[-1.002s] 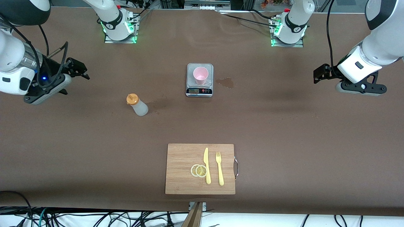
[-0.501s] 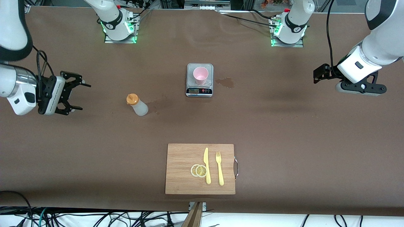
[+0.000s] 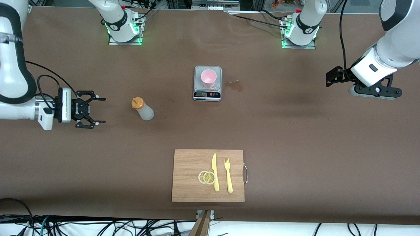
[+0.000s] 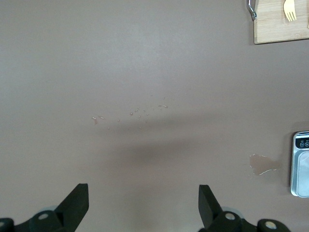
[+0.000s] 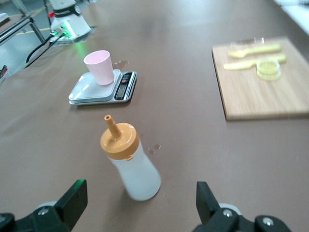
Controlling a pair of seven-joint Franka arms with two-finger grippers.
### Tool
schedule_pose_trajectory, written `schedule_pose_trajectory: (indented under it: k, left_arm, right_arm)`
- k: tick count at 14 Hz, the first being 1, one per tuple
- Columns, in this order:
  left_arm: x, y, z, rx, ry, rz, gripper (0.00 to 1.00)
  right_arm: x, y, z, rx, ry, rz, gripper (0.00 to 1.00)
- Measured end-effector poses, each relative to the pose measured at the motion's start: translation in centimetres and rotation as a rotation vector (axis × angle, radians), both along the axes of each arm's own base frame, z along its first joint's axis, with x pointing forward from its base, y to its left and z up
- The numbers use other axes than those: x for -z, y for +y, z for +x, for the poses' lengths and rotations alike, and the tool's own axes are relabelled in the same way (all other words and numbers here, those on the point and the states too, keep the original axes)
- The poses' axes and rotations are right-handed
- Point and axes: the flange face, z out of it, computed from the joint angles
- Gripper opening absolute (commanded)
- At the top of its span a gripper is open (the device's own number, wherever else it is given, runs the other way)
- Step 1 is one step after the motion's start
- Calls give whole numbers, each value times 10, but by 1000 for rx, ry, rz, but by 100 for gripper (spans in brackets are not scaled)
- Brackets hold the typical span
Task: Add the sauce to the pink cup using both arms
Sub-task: 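Reach the right gripper toward the white squeeze bottle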
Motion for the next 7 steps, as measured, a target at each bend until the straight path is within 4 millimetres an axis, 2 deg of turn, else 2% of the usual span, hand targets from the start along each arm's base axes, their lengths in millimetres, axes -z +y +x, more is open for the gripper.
schedule_pose_trajectory:
  k: [3,7]
  left_arm:
    - [0,0,0,0,0,0,100]
    - [0,0,0,0,-1,0,100]
  right_arm:
    - [45,-3,-14,-68,-13,160,100]
    - [107,1,-50,-97,-14,326,100]
